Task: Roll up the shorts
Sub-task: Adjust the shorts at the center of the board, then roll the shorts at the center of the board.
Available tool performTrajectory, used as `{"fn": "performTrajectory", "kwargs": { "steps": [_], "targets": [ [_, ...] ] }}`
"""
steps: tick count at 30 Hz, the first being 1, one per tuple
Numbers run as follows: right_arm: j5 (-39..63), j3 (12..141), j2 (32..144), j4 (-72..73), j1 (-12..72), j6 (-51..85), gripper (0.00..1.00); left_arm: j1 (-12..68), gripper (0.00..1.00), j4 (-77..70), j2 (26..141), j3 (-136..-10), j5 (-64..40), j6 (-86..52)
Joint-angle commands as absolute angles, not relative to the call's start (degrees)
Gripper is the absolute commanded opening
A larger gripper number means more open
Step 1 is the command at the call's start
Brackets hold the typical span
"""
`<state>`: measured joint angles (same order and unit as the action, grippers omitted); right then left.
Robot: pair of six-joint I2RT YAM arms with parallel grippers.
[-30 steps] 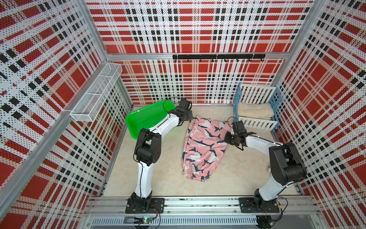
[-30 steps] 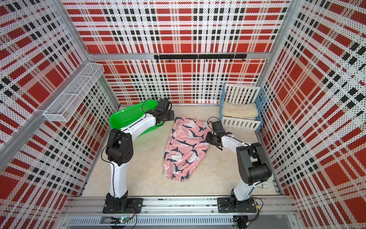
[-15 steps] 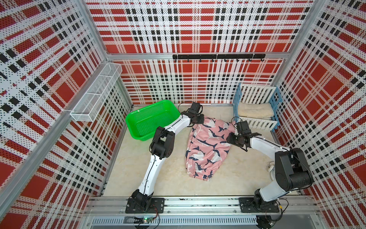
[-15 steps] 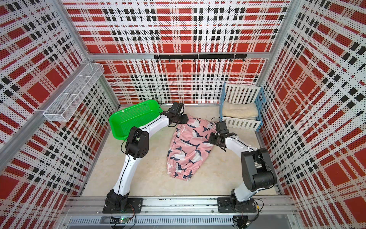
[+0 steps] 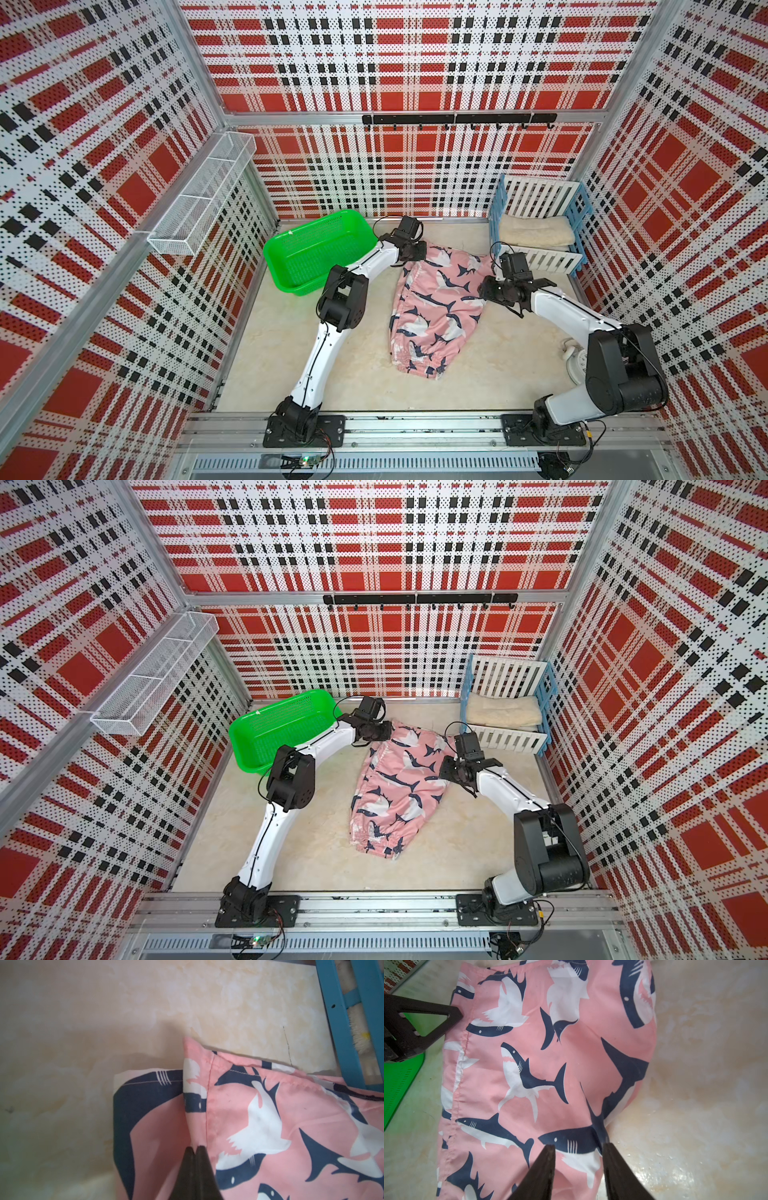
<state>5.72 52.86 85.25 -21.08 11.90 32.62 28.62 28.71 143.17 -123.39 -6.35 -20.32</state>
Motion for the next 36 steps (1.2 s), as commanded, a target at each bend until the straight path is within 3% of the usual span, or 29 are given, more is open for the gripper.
{"fn": "performTrajectory", "kwargs": {
  "steps": [1,4,13,17,18,22,27,29,36],
  "targets": [
    [5.0,53.1,83.7,-22.5,12.0,32.4,0.44,29.5,0.00,27.8,134.8,-120.0,1.7,-20.2],
    [4.6,52.5,83.5,-22.8,12.0,32.4,0.44,29.9,0.00,28.5,134.3,-117.2,12.2,-19.6],
    [4.3,51.7,82.6,-23.5,12.0,32.3,0.44,27.3,0.00,29.3,139.8,-112.9,14.3,-22.7],
    [9.0,50.7,79.1,-19.6,13.4,27.3,0.49,27.1,0.00,27.6,138.6,-111.5,13.7,-22.2],
    [10.0,50.5,77.7,-18.5,14.4,25.5,0.50,27.1,0.04,27.0,137.6,-111.0,13.6,-21.9],
    [9.3,53.7,75.6,-20.1,19.9,13.9,0.51,28.1,0.43,25.8,131.3,-109.7,14.2,-21.4],
    [19.8,52.6,71.5,-19.8,24.2,-6.4,0.51,30.0,0.46,25.8,121.0,-105.0,14.1,-19.2],
    [20.4,49.3,68.2,-17.2,27.7,-16.7,0.81,30.9,0.46,25.9,116.4,-101.2,13.8,-19.2],
    [13.8,48.6,66.8,-30.8,37.1,-48.1,0.88,33.7,0.40,26.1,103.5,-86.4,5.8,-20.9]
  ]
}}
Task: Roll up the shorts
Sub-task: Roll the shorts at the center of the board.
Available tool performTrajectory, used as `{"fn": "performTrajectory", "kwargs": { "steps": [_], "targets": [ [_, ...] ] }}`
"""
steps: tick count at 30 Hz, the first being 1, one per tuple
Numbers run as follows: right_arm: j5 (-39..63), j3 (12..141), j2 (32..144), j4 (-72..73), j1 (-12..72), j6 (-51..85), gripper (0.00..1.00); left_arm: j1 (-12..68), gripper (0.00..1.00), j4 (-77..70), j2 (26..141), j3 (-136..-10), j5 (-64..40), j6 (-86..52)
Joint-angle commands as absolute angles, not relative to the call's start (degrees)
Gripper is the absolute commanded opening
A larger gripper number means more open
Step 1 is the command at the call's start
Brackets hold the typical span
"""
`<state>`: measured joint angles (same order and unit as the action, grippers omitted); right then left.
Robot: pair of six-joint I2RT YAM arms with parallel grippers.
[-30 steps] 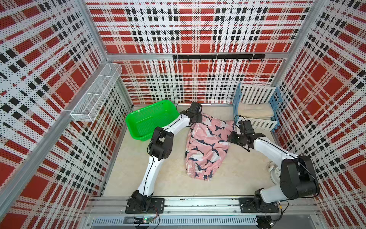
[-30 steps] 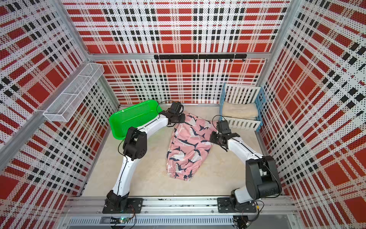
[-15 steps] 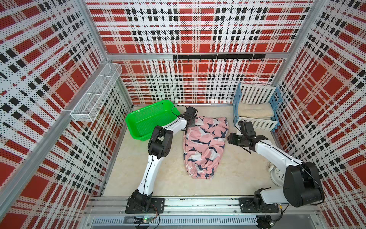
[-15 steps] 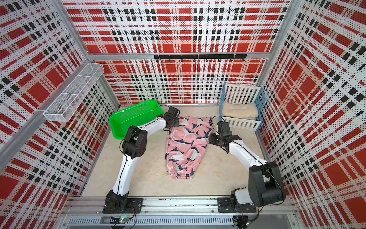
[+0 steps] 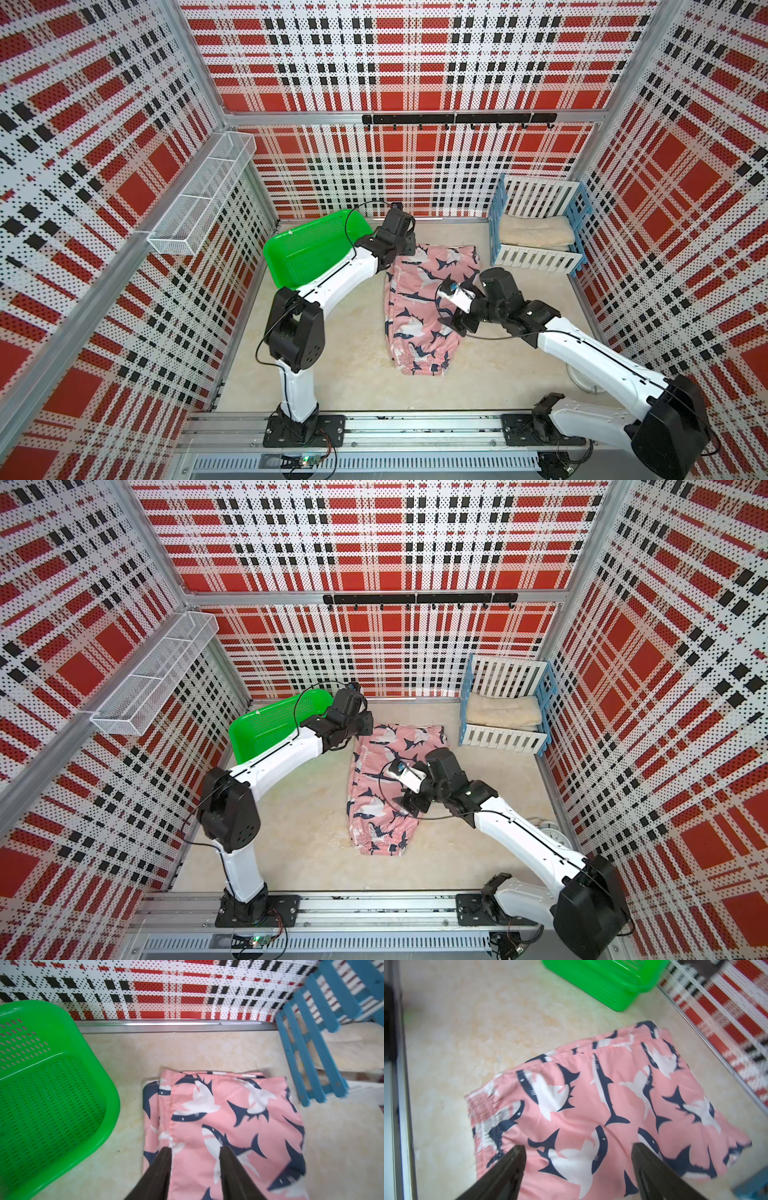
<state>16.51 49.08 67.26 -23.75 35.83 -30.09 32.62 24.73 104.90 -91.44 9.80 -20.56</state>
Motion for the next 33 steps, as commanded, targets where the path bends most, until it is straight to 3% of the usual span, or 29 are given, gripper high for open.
{"fn": "performTrajectory", "kwargs": {
  "steps": [1,7,13,25,29,31,33],
  "targets": [
    [12.3,48.3,66.2,-32.3,37.9,-51.1,0.88,34.7,0.35,26.4,102.2,-84.0,4.7,-20.9],
    [4.4,38.9,59.6,-28.7,42.1,-66.4,0.88,39.5,0.12,25.5,98.8,-68.5,-0.8,-24.0],
    [-1.1,27.5,57.1,-15.8,49.4,-73.8,0.90,38.5,0.10,21.4,101.6,-62.6,-1.6,-24.5],
    [-6.0,18.2,65.1,7.7,57.9,-77.2,0.92,37.6,0.10,20.1,104.3,-62.2,-3.3,-22.9],
    [-4.7,18.4,66.8,8.1,59.7,-75.5,0.91,37.5,0.10,20.0,104.3,-61.6,-3.5,-22.9],
    [-4.3,17.4,67.6,9.9,60.5,-74.9,0.89,37.3,0.10,19.7,104.4,-61.3,-3.8,-22.9],
    [-3.4,17.3,67.8,10.4,61.2,-73.3,0.77,37.3,0.10,19.7,104.6,-61.2,-3.9,-22.8]
  ]
}}
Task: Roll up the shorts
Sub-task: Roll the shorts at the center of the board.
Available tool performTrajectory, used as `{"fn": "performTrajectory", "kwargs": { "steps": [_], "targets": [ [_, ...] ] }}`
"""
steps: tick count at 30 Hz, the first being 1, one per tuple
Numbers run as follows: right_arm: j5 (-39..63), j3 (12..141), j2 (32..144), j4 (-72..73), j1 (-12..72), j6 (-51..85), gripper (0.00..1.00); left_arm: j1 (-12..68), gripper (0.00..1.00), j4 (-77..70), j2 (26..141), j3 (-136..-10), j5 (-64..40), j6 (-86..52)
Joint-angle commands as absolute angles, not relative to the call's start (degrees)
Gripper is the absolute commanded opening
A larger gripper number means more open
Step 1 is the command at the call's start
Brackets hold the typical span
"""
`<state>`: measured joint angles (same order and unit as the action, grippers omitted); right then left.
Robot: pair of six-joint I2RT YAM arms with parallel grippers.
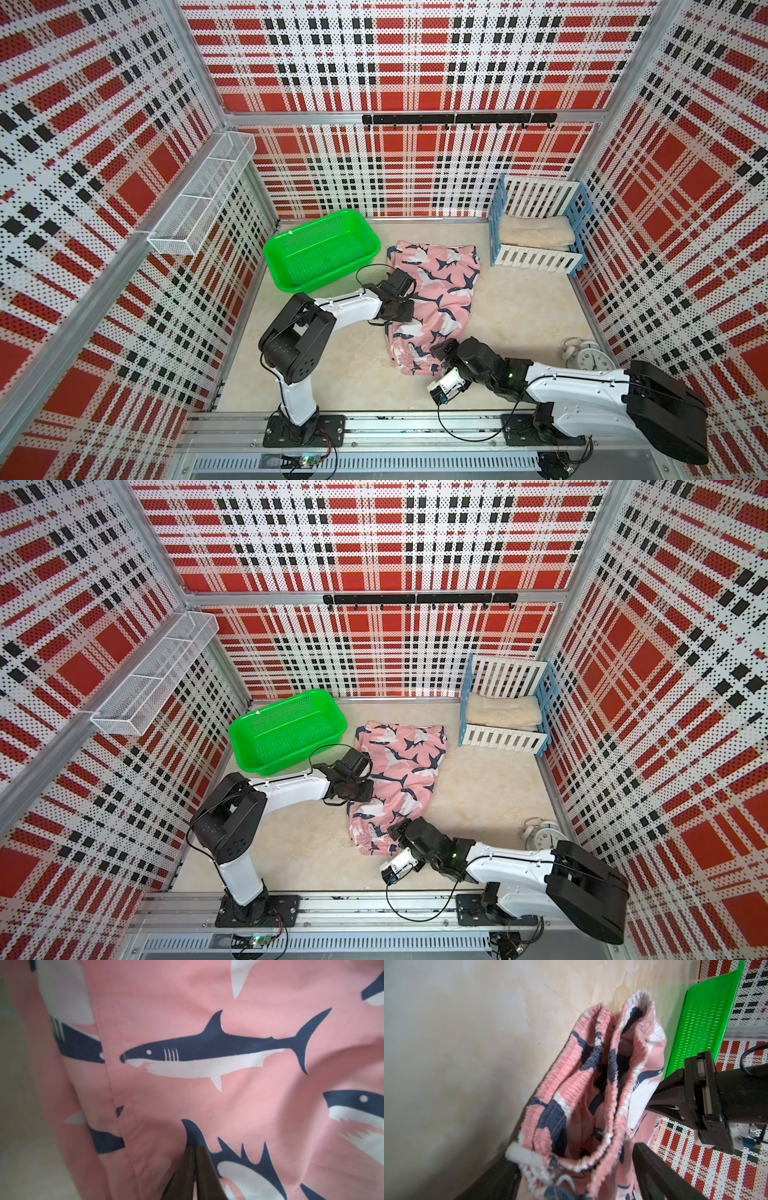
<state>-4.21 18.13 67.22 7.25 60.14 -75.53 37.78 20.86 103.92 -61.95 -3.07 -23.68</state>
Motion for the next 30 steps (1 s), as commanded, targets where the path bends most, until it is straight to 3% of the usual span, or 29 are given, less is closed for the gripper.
{"fn": "performTrajectory", "kwargs": {
  "steps": [1,2,4,7,10,12,16,19,23,26,30],
  "targets": [
    [-3.1,17.8,67.7,9.6,61.4,-72.4,0.65,37.2,0.10,19.8,104.5,-61.1,-3.9,-22.8],
    [-2.7,18.5,67.5,7.7,61.4,-71.0,0.48,37.2,0.10,19.7,104.4,-61.0,-3.9,-22.8],
    [-2.5,19.2,66.9,5.0,61.4,-67.8,0.28,37.1,0.10,19.7,103.9,-60.8,-3.8,-22.7],
    [-2.0,19.9,66.0,4.1,61.4,-61.8,0.10,37.0,0.12,18.9,102.3,-60.5,-1.9,-22.8],
    [2.2,23.4,66.1,-1.8,60.4,-53.6,0.01,36.8,0.19,16.6,98.4,-59.6,-0.8,-21.8],
    [6.0,25.5,66.7,-5.4,59.0,-49.0,0.00,36.7,0.28,13.7,94.6,-58.3,-1.7,-19.5],
    [12.5,26.6,65.7,-7.5,55.2,-43.4,0.00,34.6,0.56,4.9,87.4,-54.1,-12.6,-15.1],
    [16.1,27.1,63.7,-10.0,50.9,-41.8,0.00,33.5,0.61,-2.8,84.2,-49.9,-25.9,-15.6],
    [17.5,27.9,61.6,-15.9,45.6,-44.1,0.00,38.7,0.67,-10.8,78.4,-42.0,-26.8,-14.4],
    [16.8,27.4,59.2,-16.0,41.8,-45.8,0.00,42.8,0.70,-10.9,75.3,-38.4,-19.5,-14.5],
    [16.8,27.7,58.5,-15.5,38.4,-46.1,0.00,51.9,0.90,-17.2,68.1,-29.2,2.2,-11.3]
  ]
}}
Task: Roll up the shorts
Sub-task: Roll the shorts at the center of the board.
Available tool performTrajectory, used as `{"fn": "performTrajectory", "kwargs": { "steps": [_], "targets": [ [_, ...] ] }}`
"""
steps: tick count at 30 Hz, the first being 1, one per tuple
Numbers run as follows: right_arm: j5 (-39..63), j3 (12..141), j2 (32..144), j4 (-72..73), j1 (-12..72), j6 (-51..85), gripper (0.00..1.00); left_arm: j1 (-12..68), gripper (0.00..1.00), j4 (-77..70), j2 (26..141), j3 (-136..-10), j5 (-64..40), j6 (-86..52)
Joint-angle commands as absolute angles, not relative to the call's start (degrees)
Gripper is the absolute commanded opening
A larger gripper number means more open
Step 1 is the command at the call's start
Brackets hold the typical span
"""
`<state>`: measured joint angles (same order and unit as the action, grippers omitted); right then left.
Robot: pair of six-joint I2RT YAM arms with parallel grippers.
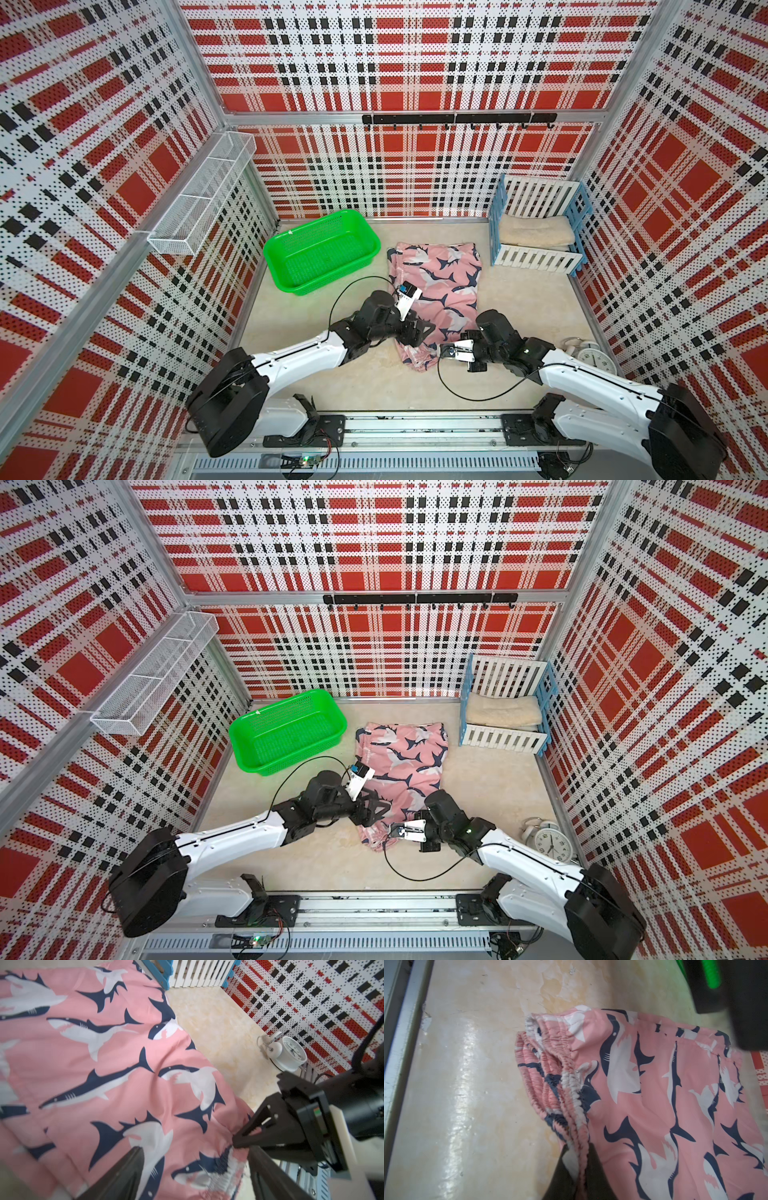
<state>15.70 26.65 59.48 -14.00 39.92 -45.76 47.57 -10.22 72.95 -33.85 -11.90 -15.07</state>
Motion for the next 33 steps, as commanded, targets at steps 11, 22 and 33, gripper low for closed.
{"fn": "performTrajectory", "kwargs": {
  "steps": [11,22,33],
  "targets": [
    [17.0,28.0,57.0,-16.2,37.5,-45.0,0.00,63.7,0.99,-39.3,58.6,-9.5,10.8,27.8],
    [18.8,28.0,55.4,-15.4,36.3,-44.0,0.00,67.5,1.00,-55.9,79.7,-9.1,16.1,46.0],
    [18.6,27.5,53.7,-16.2,36.0,-43.0,0.00,64.7,0.86,-62.3,90.9,-12.5,9.4,45.6]
  ]
}}
